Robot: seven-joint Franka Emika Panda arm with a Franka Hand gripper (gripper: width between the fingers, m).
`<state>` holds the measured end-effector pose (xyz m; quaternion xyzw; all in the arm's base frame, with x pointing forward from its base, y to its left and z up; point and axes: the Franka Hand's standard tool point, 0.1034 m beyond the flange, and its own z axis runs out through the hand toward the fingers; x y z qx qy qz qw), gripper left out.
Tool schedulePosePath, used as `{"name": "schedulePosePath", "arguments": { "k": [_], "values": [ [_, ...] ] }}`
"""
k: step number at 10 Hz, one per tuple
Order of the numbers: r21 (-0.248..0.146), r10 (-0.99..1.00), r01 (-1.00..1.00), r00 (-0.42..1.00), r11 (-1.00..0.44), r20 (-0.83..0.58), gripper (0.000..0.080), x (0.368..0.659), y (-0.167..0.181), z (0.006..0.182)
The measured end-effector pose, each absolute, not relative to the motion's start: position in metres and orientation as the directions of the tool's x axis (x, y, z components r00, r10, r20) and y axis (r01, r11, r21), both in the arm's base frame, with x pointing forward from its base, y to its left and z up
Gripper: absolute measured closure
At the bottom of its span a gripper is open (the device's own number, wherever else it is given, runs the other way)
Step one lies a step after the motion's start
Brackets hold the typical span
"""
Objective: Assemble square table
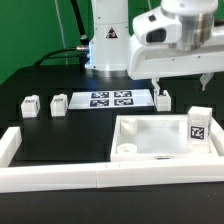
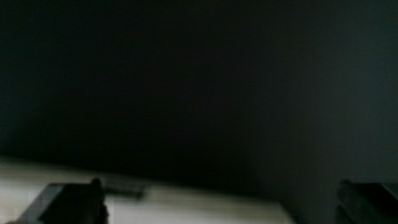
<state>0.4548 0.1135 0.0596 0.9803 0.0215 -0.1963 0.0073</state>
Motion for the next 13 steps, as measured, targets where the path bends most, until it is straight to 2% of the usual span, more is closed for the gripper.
{"name": "schedulePosePath", "arguments": {
  "k": [2, 6, 8, 9, 13],
  "values": [
    [0.018, 0.043, 0.061, 0.857, -0.998, -0.513, 0.015, 0.427, 0.117, 0.046],
    [0.039, 0.01, 0.056, 0.688, -0.998, -0.726, 0.015, 0.424, 0.109, 0.044],
    [0.053, -0.015, 0.045, 0.6, -0.998, -0.8, 0.015, 0.405, 0.1, 0.03],
    [0.055, -0.016, 0.047, 0.59, -0.997, -0.808, 0.015, 0.4, 0.1, 0.024],
    [0.055, -0.017, 0.046, 0.595, -0.997, -0.804, 0.015, 0.398, 0.099, 0.024]
  ]
}}
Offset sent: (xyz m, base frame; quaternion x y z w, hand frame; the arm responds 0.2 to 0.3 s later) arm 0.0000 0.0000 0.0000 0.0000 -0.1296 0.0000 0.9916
